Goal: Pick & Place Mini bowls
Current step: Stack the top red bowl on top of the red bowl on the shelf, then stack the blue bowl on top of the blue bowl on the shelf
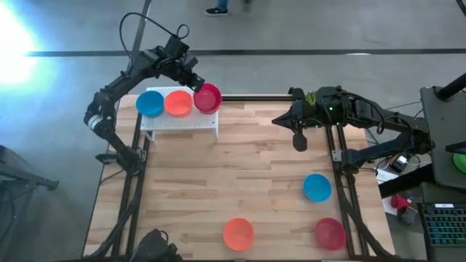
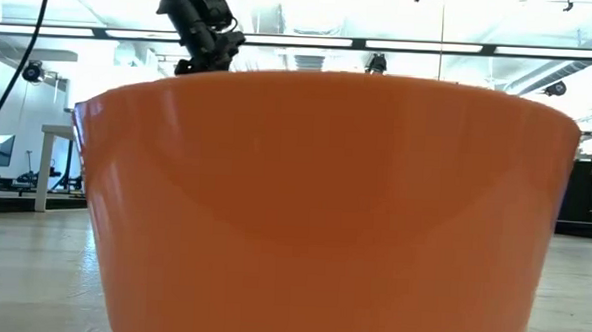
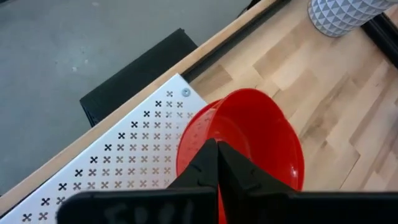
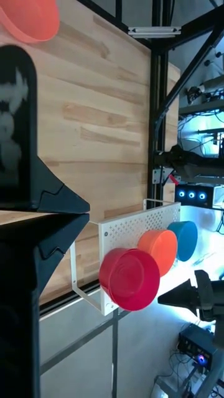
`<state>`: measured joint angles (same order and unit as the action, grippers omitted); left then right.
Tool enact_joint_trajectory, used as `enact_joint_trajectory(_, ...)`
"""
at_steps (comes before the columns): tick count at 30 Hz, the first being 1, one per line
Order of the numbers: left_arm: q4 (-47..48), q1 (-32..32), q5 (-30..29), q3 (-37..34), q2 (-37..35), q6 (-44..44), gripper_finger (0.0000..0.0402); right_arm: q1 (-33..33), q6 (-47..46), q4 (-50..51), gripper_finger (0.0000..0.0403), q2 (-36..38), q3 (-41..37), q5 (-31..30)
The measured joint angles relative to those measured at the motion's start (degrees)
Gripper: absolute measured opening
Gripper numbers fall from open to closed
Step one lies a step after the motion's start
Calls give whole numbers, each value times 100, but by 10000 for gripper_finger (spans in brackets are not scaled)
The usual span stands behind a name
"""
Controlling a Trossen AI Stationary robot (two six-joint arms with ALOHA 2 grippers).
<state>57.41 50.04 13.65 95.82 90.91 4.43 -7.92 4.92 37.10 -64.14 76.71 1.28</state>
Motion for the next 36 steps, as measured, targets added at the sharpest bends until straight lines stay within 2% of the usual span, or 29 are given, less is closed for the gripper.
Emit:
enact_joint_trajectory(9,9,0,-175,-422,2,47,0,0,2,0,8,0,0,-2)
enact_joint_trajectory(16,22,-28,-178,-3,-271,-55,0,0,-21,0,8,-4,94,-2)
enact_joint_trajectory(20,59,-280,-194,36,-662,-299,0,2,-143,104,8,21,165,-4)
enact_joint_trajectory(24,86,-796,-430,36,-1132,-420,0,4,-317,262,8,144,184,-4)
enact_joint_trajectory(31,88,-2203,-1288,-38,-1880,-396,0,4,-844,749,8,416,184,-7)
enact_joint_trajectory(36,86,-3234,-2059,-163,-2222,-25,0,4,-1369,1497,8,452,184,6)
